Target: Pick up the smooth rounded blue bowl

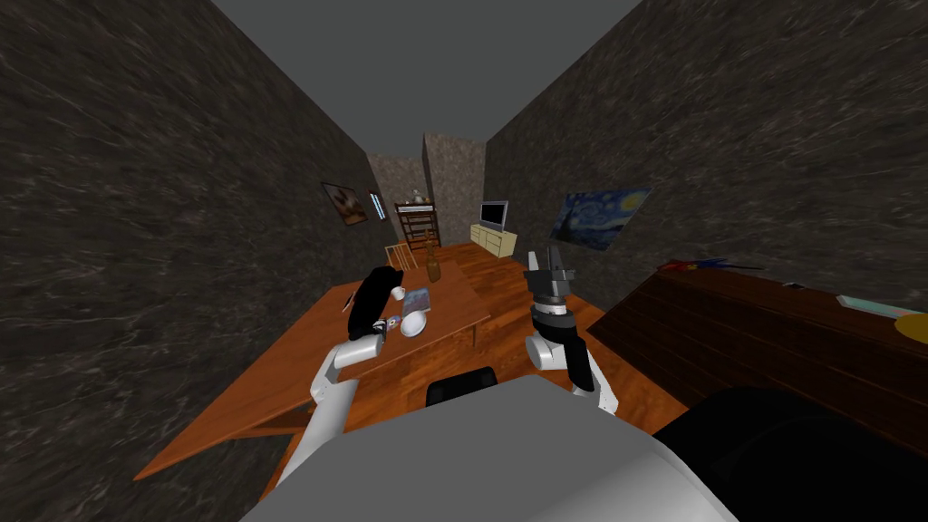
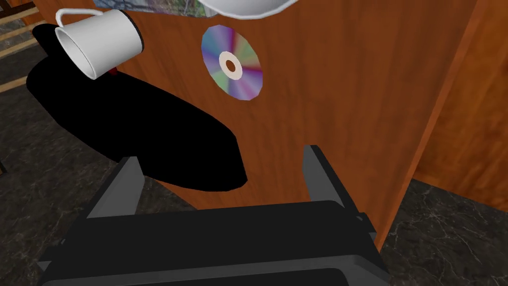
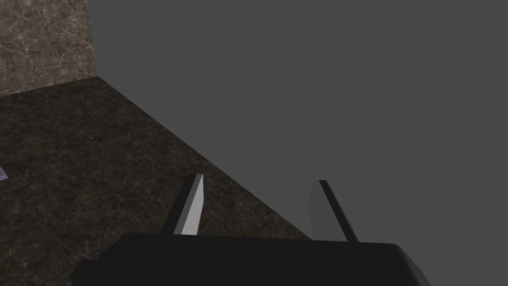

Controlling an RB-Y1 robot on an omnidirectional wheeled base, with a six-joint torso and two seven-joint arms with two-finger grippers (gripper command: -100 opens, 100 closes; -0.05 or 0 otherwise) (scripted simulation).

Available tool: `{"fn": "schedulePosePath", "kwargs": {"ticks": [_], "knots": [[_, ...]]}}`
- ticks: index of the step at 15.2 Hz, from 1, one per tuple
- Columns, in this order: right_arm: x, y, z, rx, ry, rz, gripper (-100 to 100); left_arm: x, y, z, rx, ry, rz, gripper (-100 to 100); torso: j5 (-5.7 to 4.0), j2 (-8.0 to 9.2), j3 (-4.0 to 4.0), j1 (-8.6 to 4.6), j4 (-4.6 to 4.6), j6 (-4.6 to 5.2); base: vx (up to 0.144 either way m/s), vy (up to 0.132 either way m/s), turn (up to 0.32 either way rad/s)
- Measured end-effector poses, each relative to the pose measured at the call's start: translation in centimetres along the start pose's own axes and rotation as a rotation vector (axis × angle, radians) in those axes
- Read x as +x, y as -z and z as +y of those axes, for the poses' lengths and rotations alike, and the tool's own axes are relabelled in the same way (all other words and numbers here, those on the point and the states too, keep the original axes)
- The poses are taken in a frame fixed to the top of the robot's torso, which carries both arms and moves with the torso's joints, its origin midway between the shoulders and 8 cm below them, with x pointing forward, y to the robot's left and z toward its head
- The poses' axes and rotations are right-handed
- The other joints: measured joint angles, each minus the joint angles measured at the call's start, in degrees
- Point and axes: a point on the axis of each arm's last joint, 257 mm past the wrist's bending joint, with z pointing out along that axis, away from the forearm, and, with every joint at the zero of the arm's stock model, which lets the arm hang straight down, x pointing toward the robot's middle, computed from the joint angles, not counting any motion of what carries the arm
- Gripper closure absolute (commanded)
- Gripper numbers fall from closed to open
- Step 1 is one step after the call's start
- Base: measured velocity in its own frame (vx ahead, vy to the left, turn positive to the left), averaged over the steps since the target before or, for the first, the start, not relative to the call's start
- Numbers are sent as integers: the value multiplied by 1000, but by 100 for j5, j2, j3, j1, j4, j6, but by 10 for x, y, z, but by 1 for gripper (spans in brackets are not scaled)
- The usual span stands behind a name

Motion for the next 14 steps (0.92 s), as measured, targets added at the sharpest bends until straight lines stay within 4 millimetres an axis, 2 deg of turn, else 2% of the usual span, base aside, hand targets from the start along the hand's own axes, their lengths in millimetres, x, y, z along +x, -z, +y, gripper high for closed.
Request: {"fn": "schedulePosePath", "kwargs": {"ticks": [7, 14], "knots": [[0, 0, 0, 0, 0, 0, 0, 14, -10, 36, -169, 16, 16, -100, -1, -3, -2, -3, 0, 1, 32, -17, -33], [0, 0, 0, 0, 0, 0, 0, 31, -9, 64, -311, 27, 39, -100, 0, 0, 0, 0, 0, 1, 28, -13, -31]]}}
